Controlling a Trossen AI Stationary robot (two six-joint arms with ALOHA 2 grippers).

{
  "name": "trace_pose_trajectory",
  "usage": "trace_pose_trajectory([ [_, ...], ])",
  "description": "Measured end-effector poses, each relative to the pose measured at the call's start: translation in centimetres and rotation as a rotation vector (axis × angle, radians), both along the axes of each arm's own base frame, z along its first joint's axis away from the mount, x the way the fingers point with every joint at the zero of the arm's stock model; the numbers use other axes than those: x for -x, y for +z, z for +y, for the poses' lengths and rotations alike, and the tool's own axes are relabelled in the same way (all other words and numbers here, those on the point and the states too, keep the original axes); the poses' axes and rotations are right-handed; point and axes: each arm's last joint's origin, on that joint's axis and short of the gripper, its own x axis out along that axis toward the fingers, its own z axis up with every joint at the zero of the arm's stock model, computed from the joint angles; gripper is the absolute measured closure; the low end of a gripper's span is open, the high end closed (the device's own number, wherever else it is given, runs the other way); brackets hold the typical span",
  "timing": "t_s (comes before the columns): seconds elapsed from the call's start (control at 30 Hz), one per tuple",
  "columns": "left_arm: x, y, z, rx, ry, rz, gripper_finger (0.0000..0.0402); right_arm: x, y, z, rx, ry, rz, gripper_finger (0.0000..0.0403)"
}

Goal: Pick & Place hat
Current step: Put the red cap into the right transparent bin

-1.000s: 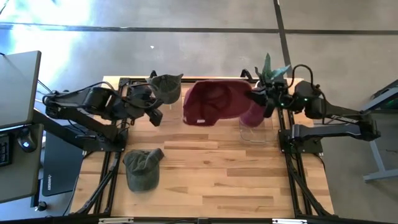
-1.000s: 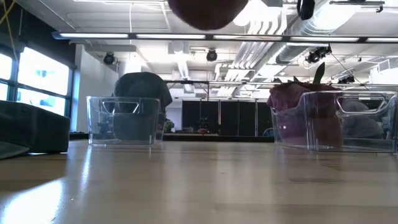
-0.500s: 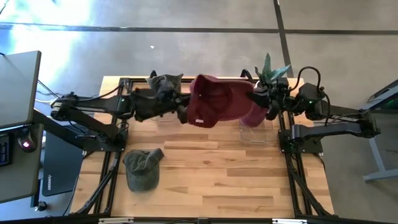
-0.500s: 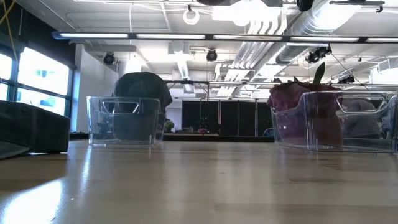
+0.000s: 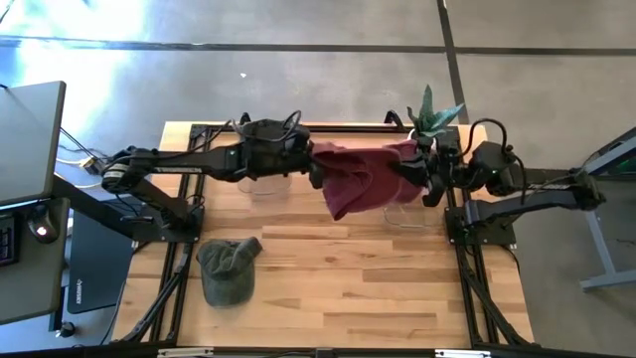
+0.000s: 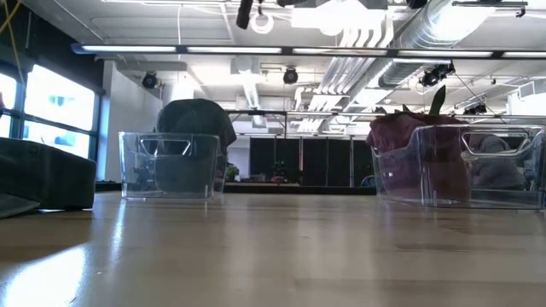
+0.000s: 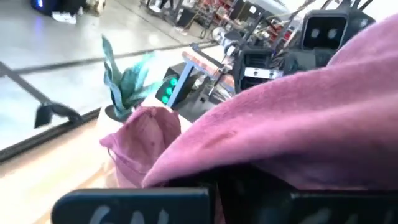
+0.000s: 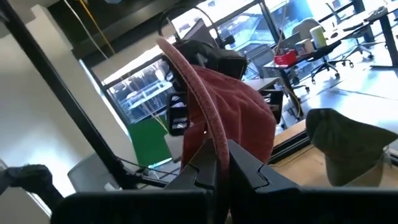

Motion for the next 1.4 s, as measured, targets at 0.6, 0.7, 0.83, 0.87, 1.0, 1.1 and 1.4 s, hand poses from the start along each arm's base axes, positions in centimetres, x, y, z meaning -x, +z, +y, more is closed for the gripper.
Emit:
trace_pose_trajectory([
  [0.6,7.8,2.7,-1.5,-0.072,-0.305,0.199,0.037,0.2,0.5,0.3,0.031,-0.013,-0.052,0.0389],
  [0.7,7.9,2.2,-1.4,-0.094,-0.295,0.256,0.0312,0.2,0.6,0.3,0.033,-0.006,-0.053,0.0395],
  [0.83,6.6,1.9,-0.8,-0.097,-0.184,0.234,0.0208,0.1,0.6,0.4,0.034,0.002,-0.053,0.0396],
  [0.87,6.2,1.7,-0.6,-0.094,-0.183,0.23,0.0183,0.1,0.6,0.4,0.031,0.006,-0.054,0.0394],
  [1.0,3.9,1.2,-0.1,-0.09,-0.26,0.149,0.0114,0.1,0.6,0.4,0.03,0.016,-0.054,0.039],
  [1.1,2.8,1.2,-0.1,-0.102,-0.282,0.093,0.0114,0.1,0.6,0.4,0.03,0.016,-0.054,0.0396],
  [1.4,2.4,1.0,-0.3,-0.116,-0.357,0.079,0.0322,0.1,0.1,0.5,0.022,0.056,-0.002,0.0382],
])
